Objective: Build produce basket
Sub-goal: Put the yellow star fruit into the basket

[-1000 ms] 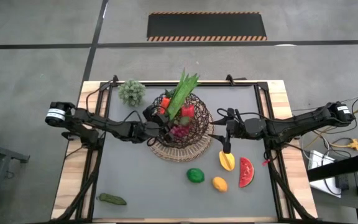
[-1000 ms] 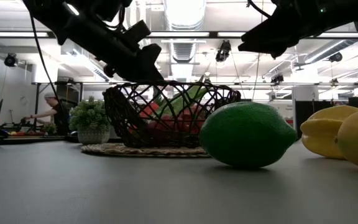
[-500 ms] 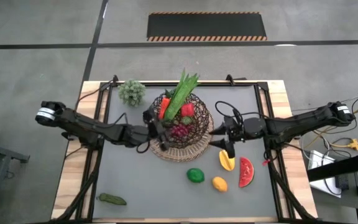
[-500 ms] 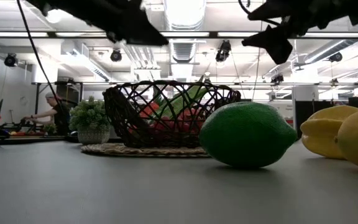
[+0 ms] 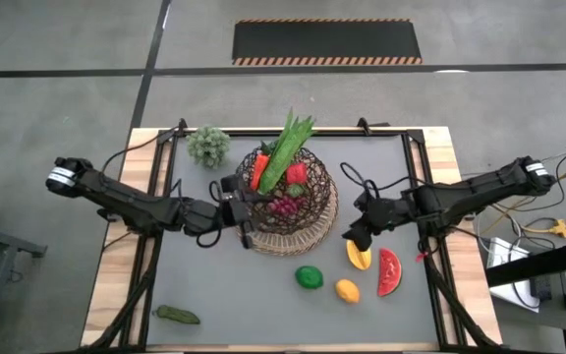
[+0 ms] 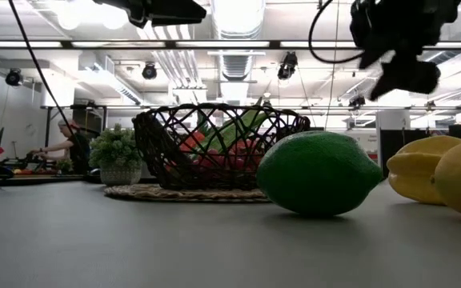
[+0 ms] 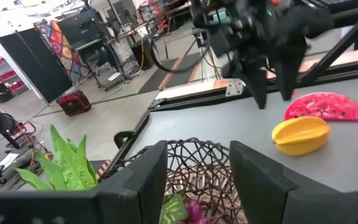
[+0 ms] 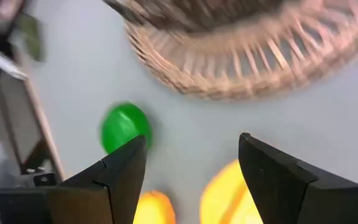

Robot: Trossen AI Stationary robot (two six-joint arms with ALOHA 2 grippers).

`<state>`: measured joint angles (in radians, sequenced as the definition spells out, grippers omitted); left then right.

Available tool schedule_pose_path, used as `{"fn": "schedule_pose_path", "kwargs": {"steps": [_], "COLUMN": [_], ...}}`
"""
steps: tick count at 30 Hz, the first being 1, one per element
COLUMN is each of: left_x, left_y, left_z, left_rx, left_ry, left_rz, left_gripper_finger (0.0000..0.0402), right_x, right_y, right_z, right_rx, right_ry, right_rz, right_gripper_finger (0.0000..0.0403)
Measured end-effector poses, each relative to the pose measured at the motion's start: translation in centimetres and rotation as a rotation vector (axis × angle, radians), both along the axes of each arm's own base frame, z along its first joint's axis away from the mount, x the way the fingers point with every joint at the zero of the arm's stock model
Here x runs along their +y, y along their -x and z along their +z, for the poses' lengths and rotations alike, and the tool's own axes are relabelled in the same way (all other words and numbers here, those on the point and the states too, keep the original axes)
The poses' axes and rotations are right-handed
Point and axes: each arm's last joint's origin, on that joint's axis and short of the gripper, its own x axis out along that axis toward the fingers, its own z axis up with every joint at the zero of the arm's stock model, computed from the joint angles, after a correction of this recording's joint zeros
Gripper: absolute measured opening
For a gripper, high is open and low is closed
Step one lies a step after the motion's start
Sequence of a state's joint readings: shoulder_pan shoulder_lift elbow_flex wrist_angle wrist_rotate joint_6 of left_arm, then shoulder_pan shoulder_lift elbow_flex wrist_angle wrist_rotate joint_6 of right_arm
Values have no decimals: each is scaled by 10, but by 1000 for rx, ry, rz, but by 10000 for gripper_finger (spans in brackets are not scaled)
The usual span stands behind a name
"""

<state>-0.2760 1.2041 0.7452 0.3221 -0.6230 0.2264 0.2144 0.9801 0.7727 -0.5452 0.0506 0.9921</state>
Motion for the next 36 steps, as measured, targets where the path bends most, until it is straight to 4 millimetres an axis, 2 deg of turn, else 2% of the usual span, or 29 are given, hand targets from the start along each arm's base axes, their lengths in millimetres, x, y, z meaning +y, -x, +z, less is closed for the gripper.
{"fn": "schedule_pose_path", "kwargs": {"steps": [12,23,27,36], "left_x": [-3,-3,-3,-3], "left_y": [5,6,5,5], "left_z": [-2,-2,-3,-4], "left_rx": [-1,15,21,26], "left_ry": [6,-37,-46,-52], "left_rz": [-13,-17,-18,-18], "left_gripper_finger": [156,156,156,156], "right_x": [11,22,23,27], "right_y": [-17,-38,-41,-49], "right_z": [-7,-22,-33,-43], "right_rx": [502,647,691,660], "right_ry": [7,-34,-18,-11], "right_rz": [-102,-36,-29,8], "right_gripper_finger": [237,233,211,120]}}
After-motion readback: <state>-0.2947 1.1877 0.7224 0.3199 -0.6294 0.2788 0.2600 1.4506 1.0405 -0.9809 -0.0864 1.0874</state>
